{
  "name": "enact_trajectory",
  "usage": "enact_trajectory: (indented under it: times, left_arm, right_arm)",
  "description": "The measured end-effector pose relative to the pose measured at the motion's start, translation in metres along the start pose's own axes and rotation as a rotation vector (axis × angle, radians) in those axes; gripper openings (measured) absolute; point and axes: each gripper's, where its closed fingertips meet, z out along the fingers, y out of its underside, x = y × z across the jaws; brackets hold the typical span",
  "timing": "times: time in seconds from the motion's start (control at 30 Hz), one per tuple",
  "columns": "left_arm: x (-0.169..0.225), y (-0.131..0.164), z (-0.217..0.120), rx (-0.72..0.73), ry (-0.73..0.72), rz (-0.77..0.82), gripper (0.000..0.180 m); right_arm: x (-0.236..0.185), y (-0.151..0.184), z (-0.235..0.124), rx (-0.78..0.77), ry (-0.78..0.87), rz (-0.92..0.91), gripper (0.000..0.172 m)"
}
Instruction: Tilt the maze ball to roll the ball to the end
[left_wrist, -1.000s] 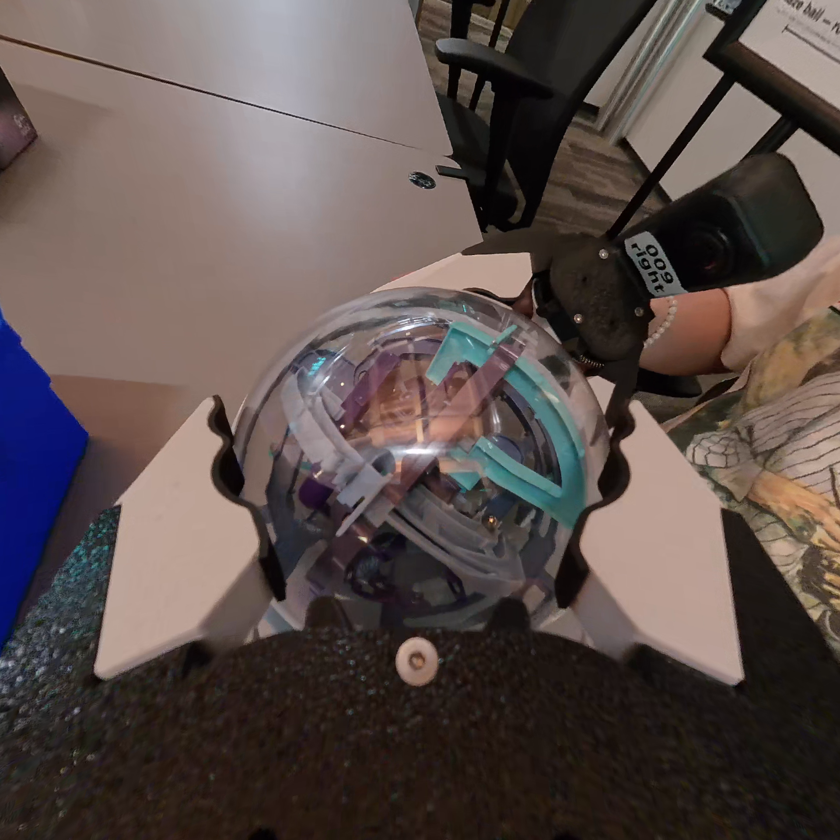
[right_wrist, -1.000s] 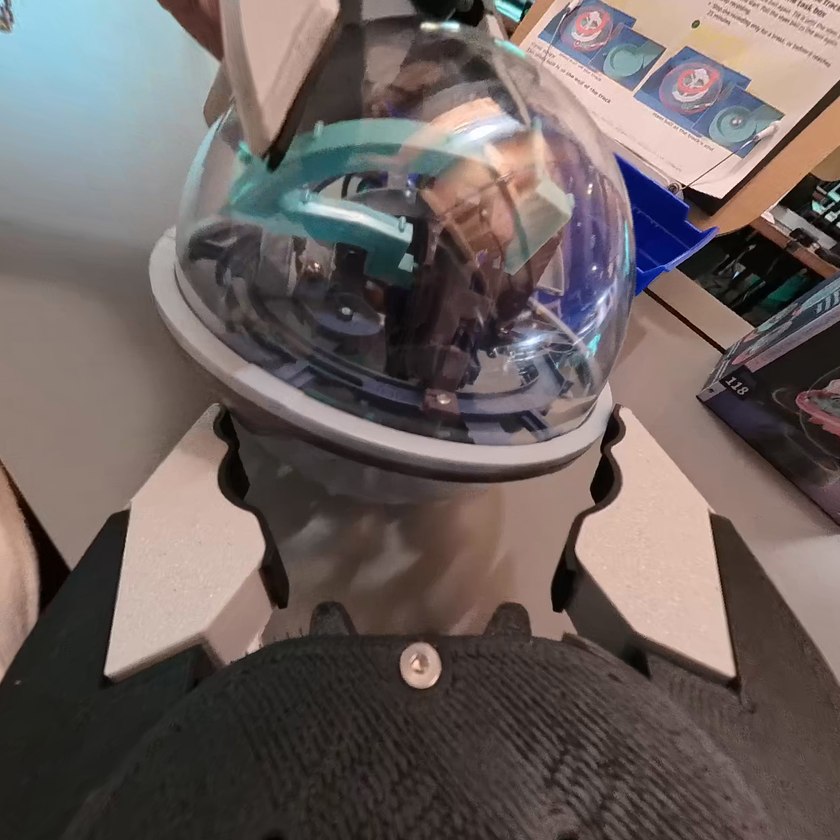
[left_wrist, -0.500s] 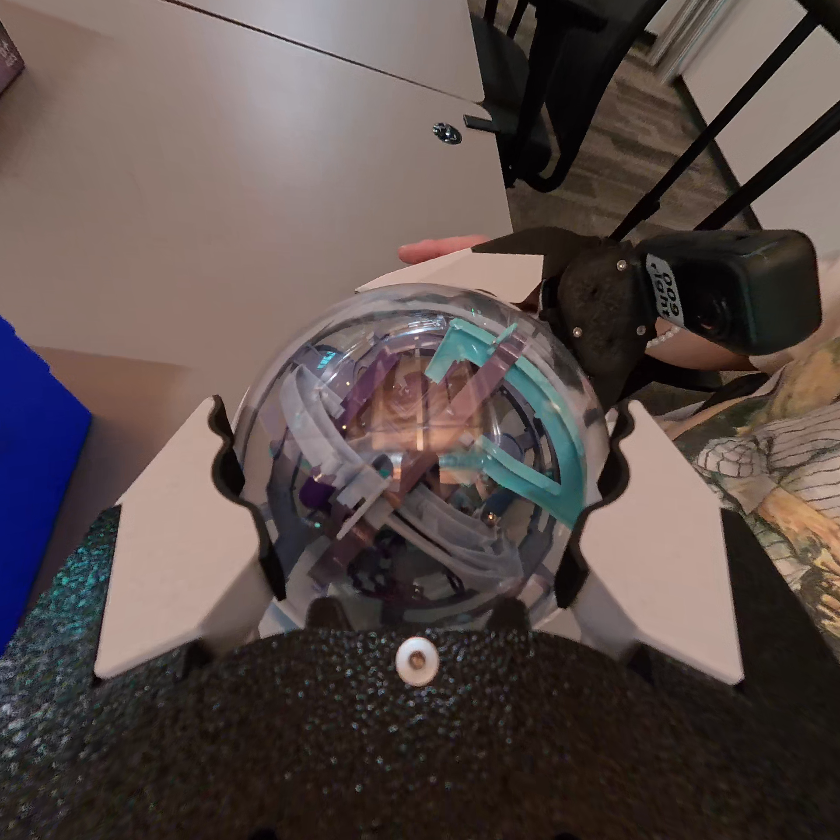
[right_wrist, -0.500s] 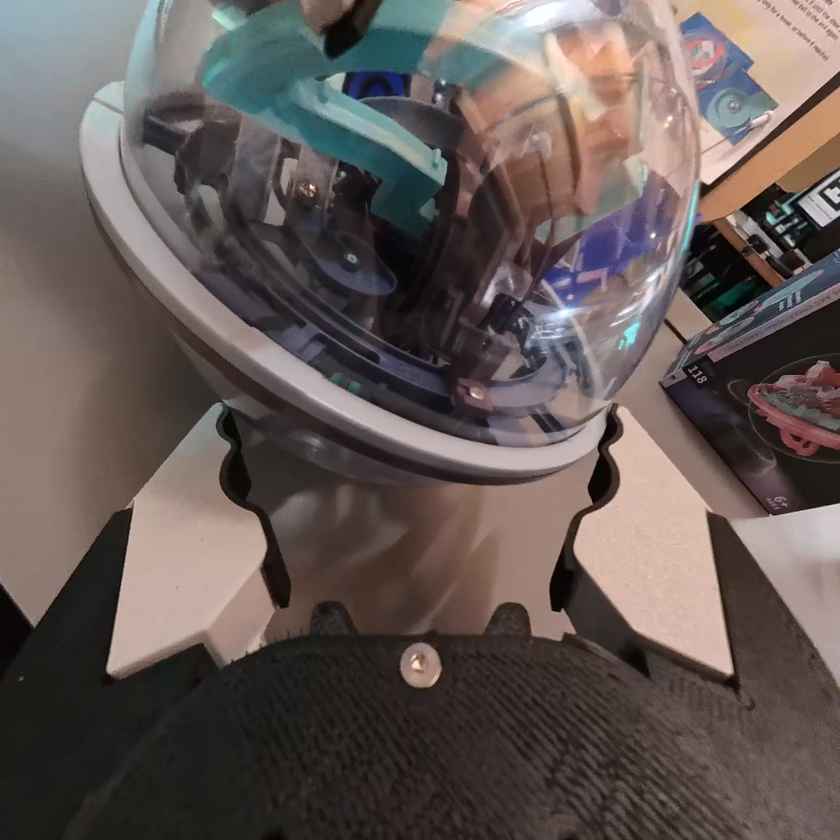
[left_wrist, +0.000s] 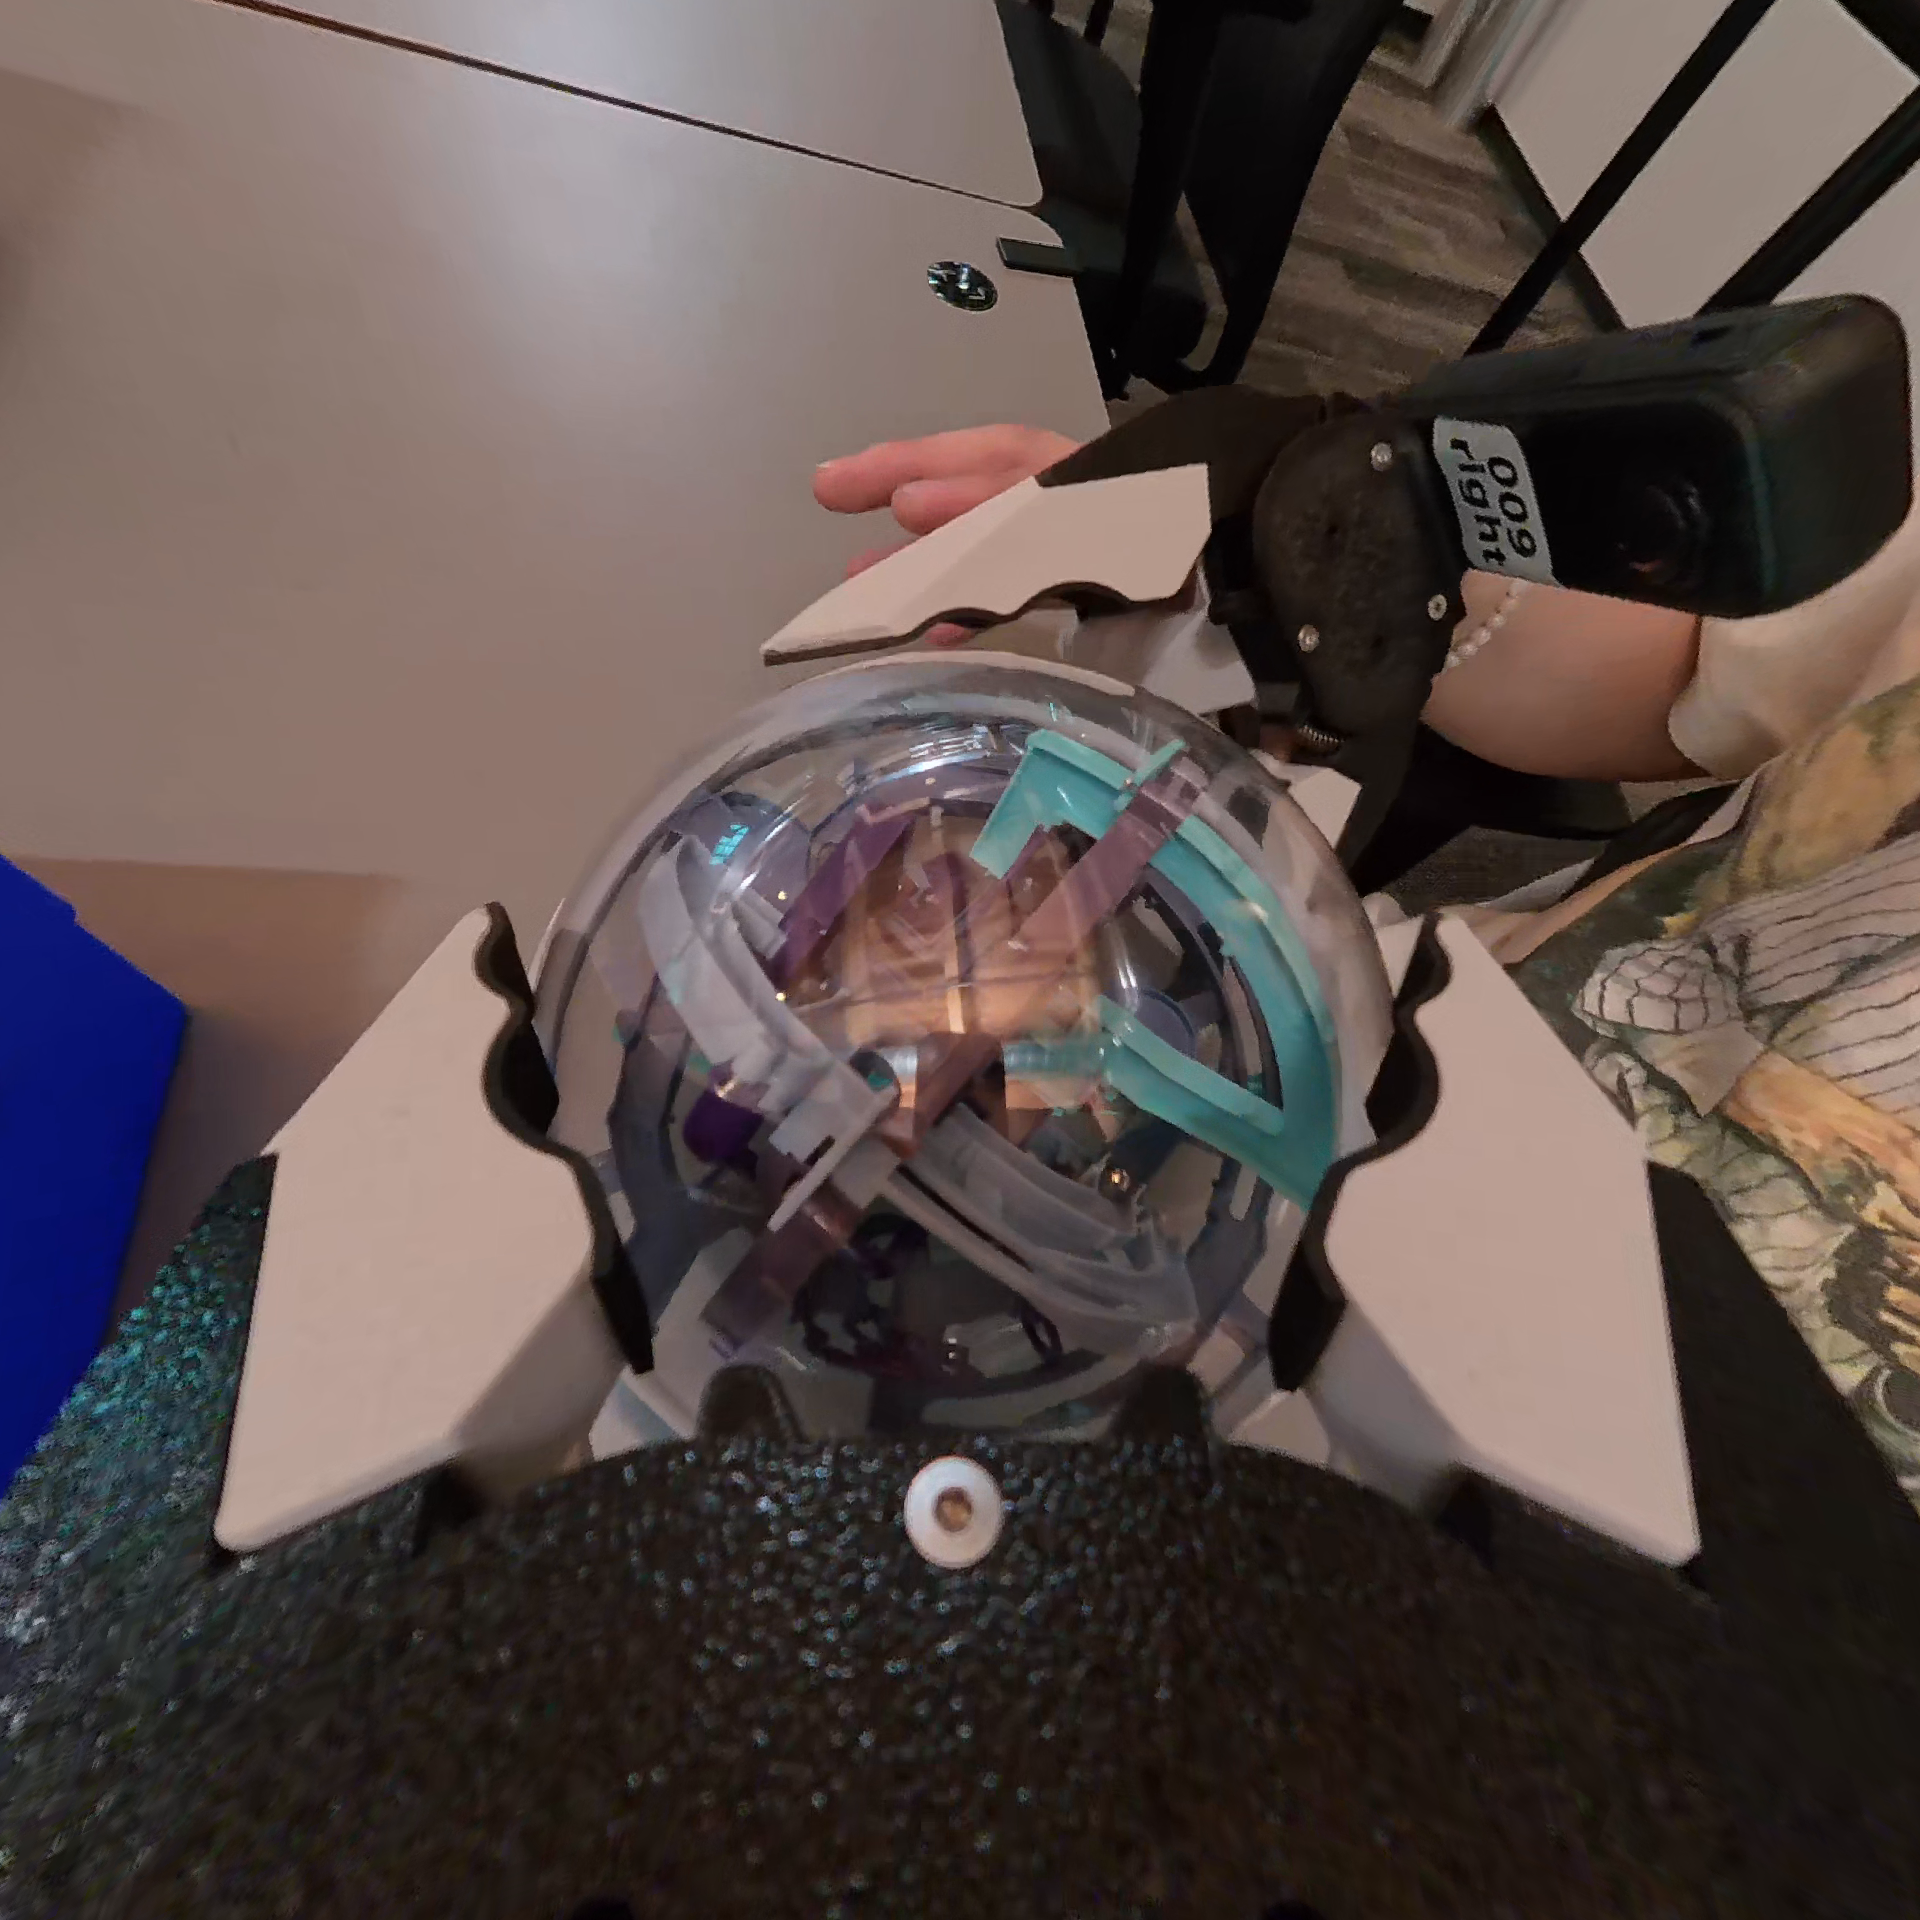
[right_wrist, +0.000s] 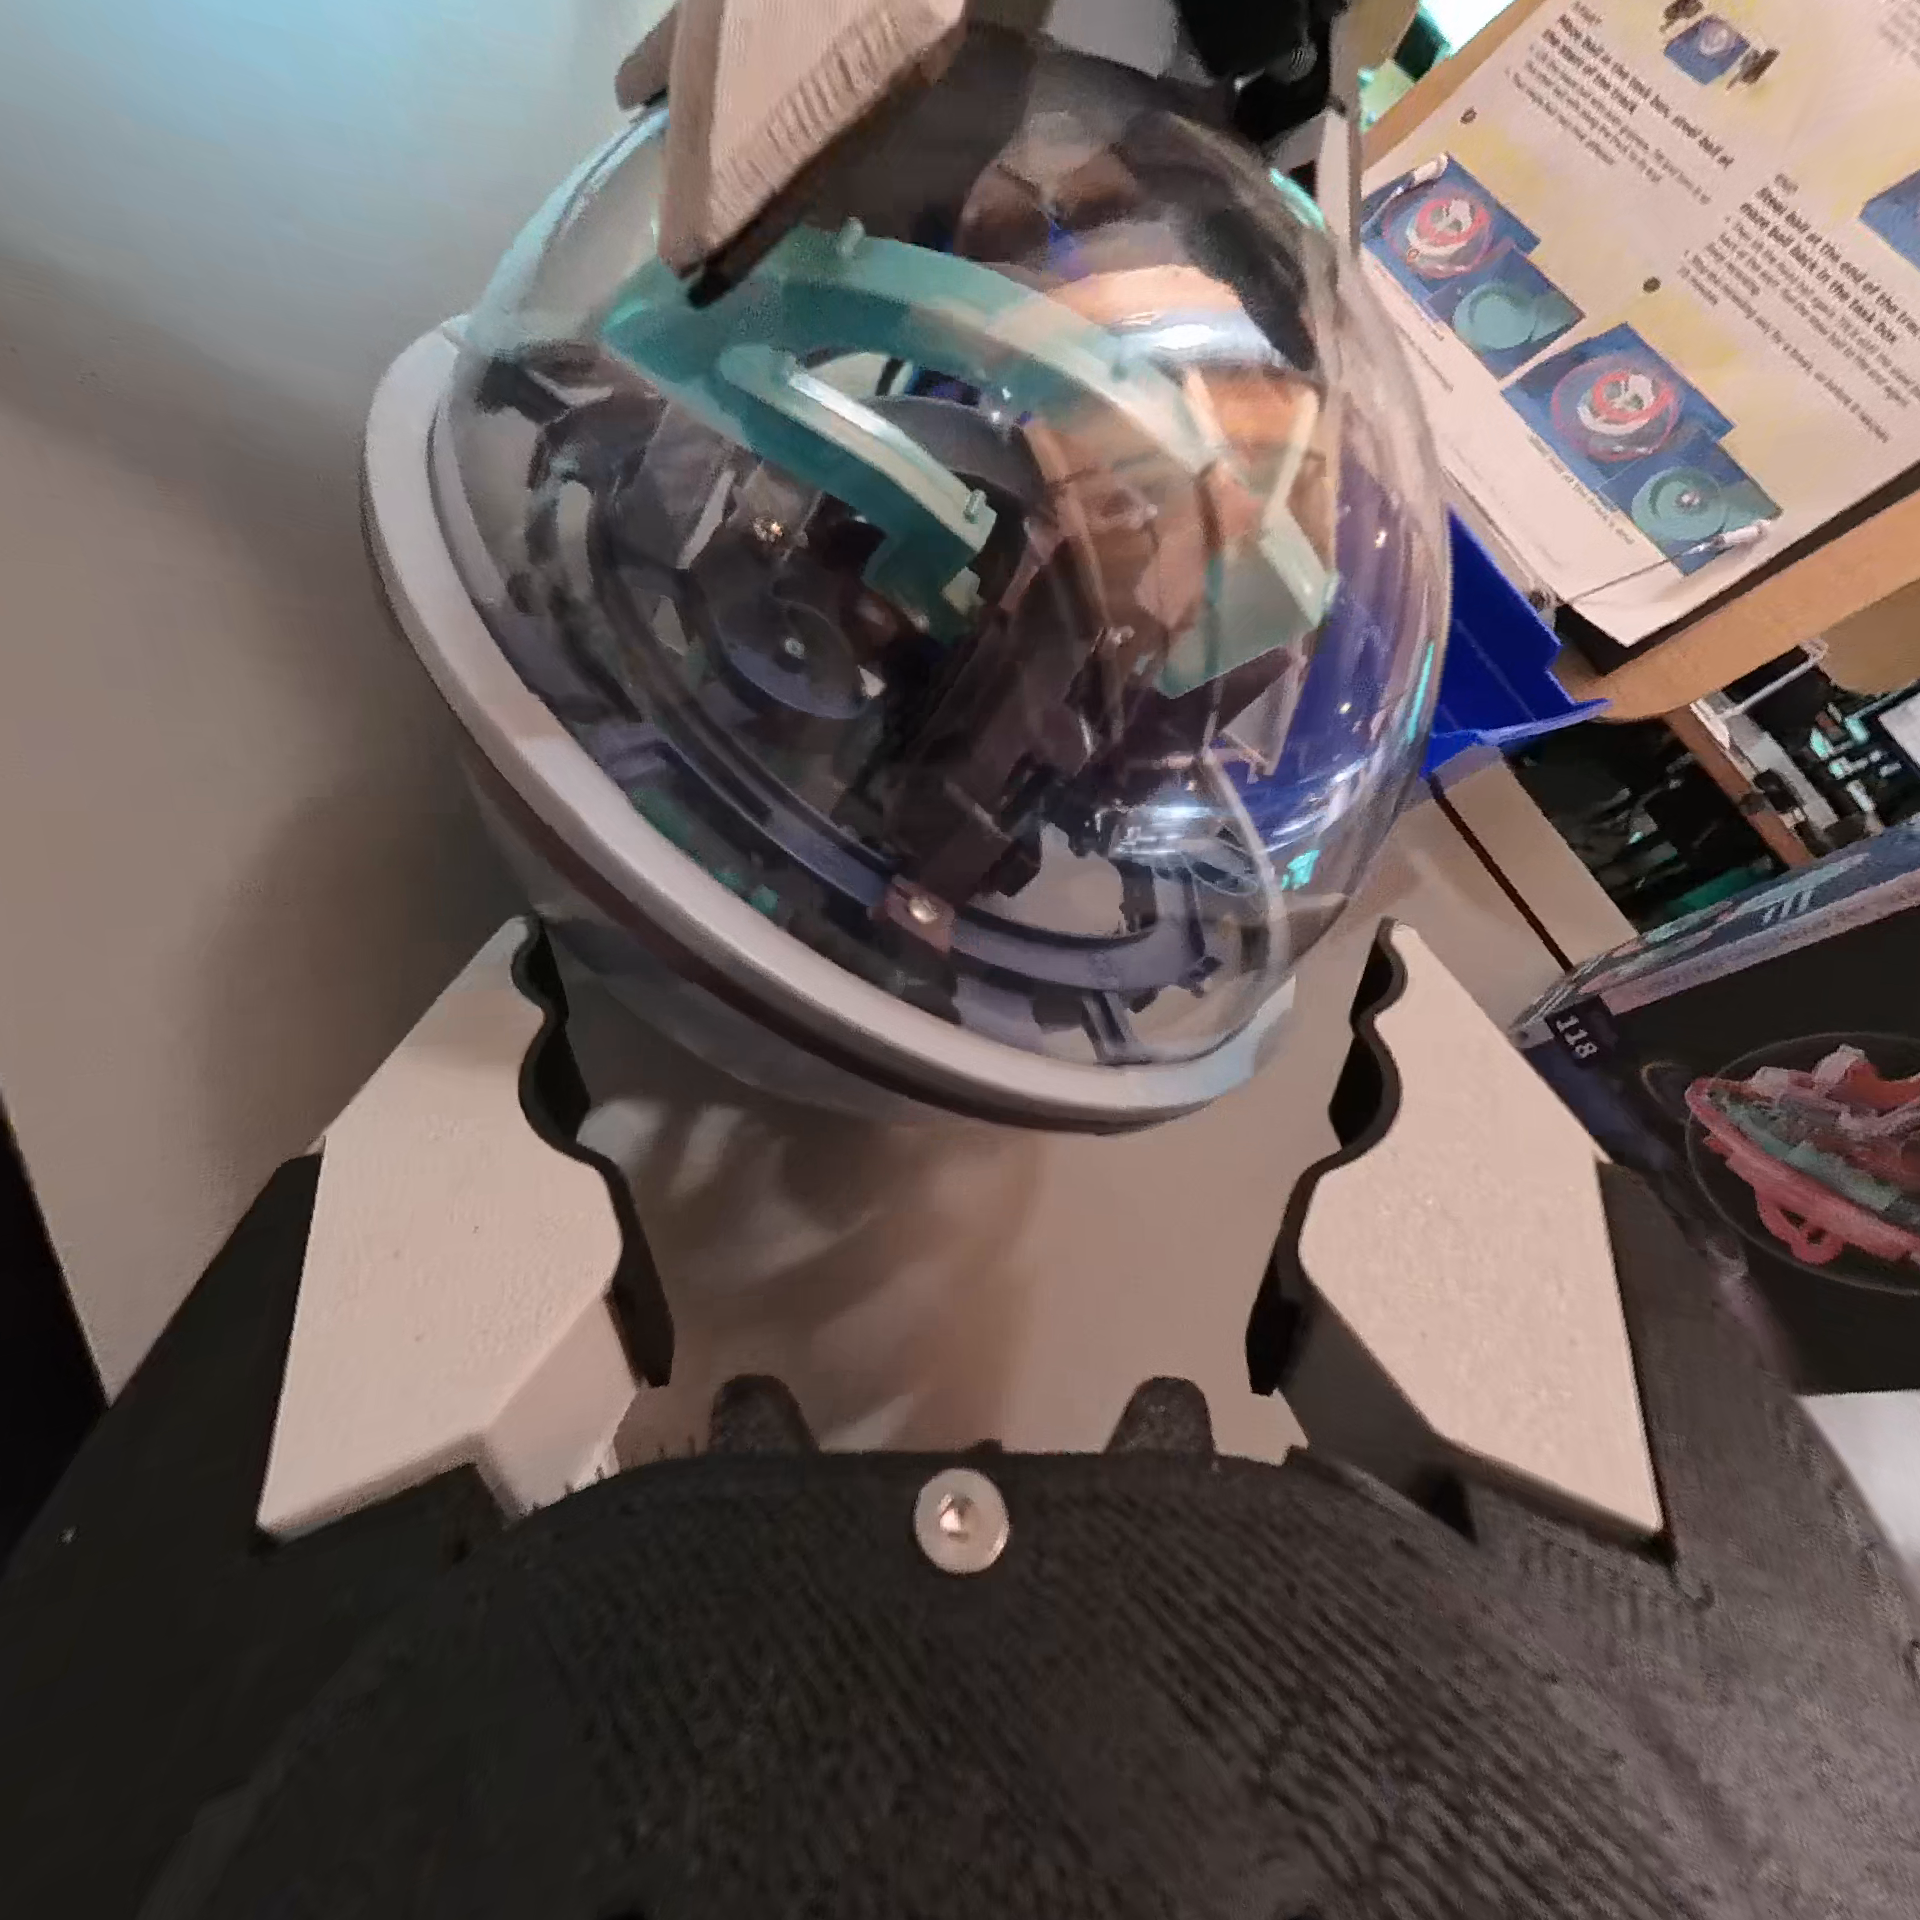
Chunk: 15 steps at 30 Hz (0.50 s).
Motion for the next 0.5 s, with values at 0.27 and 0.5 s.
enact_trajectory:
  times: [0.27, 0.5]
  left_arm:
    - [0.011, 0.002, -0.001, 0.009, 0.052, 0.118, 0.156]
    - [0.011, 0.0, 0.001, 0.026, 0.024, 0.139, 0.157]
  right_arm:
    - [0.012, -0.005, -0.016, 0.046, -0.103, 0.032, 0.149]
    - [-0.007, 0.002, 0.013, -0.002, -0.145, -0.063, 0.156]
